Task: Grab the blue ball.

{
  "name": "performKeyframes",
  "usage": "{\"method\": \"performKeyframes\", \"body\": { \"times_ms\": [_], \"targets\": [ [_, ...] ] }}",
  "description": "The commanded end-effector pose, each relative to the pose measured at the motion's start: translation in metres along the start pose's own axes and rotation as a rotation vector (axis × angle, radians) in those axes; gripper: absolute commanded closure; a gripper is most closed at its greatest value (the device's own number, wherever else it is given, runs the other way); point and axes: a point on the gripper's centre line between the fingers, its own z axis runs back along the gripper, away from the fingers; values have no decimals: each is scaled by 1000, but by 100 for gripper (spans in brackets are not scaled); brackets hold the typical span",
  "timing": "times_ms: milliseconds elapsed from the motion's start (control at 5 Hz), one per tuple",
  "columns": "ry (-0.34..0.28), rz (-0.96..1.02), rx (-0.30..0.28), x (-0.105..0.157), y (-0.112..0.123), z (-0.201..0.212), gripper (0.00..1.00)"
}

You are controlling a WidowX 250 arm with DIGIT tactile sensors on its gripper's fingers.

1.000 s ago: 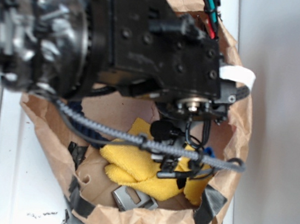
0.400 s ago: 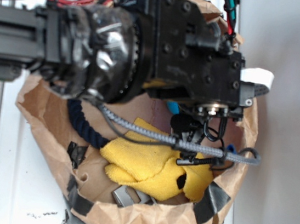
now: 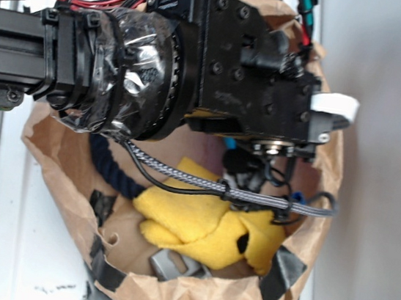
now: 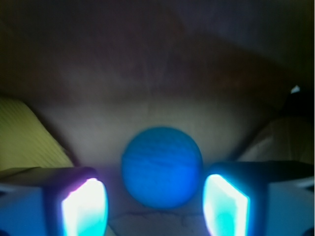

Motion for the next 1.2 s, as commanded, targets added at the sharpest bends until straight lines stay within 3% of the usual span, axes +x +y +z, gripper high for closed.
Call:
{"method": "performKeyframes", "body": {
  "times_ms": [0,200,400,1000],
  "targets": [
    [-69,-24,-3,-4,-5,32,100],
    [-62,-8,-21,-8,-5,37,31],
    [-64,-9,-45,1,-2,30,0],
    [-39,53,-38,15,7,26,0]
  ]
}}
